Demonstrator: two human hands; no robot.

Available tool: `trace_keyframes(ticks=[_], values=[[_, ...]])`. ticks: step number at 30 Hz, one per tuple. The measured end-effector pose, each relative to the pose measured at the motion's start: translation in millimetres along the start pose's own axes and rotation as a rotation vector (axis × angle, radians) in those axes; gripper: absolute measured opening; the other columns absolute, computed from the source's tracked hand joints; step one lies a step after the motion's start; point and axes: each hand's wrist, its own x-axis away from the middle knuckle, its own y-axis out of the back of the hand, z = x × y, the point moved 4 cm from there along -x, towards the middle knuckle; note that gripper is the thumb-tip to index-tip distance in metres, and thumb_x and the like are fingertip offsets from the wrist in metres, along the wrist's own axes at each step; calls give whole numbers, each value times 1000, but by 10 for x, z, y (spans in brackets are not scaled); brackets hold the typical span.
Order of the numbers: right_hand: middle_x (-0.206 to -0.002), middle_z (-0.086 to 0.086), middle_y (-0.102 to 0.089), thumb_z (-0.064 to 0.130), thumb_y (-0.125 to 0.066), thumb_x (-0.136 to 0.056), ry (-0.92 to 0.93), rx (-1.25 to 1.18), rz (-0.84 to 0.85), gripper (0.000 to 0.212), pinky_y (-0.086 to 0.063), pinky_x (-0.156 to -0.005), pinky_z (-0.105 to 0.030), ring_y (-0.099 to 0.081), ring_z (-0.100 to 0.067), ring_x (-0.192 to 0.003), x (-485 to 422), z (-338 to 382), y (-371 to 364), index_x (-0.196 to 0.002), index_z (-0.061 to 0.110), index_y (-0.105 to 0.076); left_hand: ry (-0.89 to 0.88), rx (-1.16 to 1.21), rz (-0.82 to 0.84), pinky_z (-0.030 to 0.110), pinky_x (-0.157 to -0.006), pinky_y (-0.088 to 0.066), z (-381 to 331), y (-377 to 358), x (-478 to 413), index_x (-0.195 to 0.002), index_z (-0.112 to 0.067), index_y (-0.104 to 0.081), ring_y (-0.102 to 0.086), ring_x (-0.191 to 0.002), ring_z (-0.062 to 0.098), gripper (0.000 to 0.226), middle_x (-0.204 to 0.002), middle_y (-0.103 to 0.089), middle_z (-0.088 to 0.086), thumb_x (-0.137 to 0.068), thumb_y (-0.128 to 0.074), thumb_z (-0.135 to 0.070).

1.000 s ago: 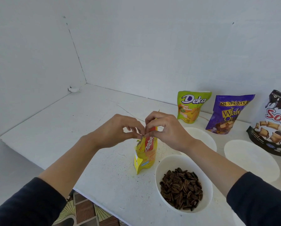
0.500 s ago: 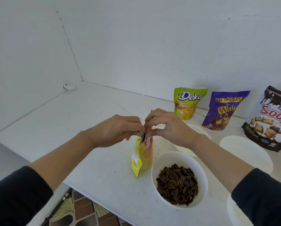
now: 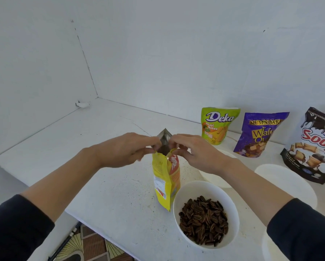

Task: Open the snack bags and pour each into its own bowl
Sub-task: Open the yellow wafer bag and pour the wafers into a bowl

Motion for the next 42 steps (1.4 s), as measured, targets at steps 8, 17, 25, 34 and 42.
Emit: trace_keyframes(ticks=[8,17,25,34,42], values=[[-94,8,-59,10,-55,-96,3,196,-20,13,-34,-80,-29,-41,-15,-90,-36,-116,119,-102,19,-62,151,-105,-60,32,-64,-44,366,254,-11,-108,-34,-56,-48,-63,11,14,-74,-58,-13,-107,-42,-30],[-111,23,-59,43,-61,-93,-180,321,221,26,-24,-85,-41,-33,-14,-113,-183,15,-52,-119,37,-60,116,-91,-24,32,-72,-49,363,23,-230,-115,-33,-55,-60,-78,5,21,-88,-59,-21,-108,-42,-19],[-121,21,-58,51,-58,-93,-228,351,255,24,-25,-89,-44,-34,-17,-116,-360,-1,-49,-106,36,-71,175,-106,-6,39,-78,-51,691,167,-90,-111,-36,-56,-58,-84,-2,22,-90,-58,-31,-107,-42,-19],[-117,22,-63,46,-50,-100,-325,279,134,24,-21,-86,-42,-35,-15,-114,-379,-4,-90,-113,40,-69,198,254,-255,30,-84,-56,536,47,-79,-104,-33,-57,-66,-105,6,14,-115,-68,-19,-105,-52,-21],[-89,18,-59,44,-49,-101,-413,228,68,21,-22,-83,-41,-37,-15,-105,-392,-30,-65,-103,40,-69,356,957,-567,43,-95,-57,394,-348,85,-117,-19,-57,-69,-114,20,33,-126,-67,2,-88,-69,-29]])
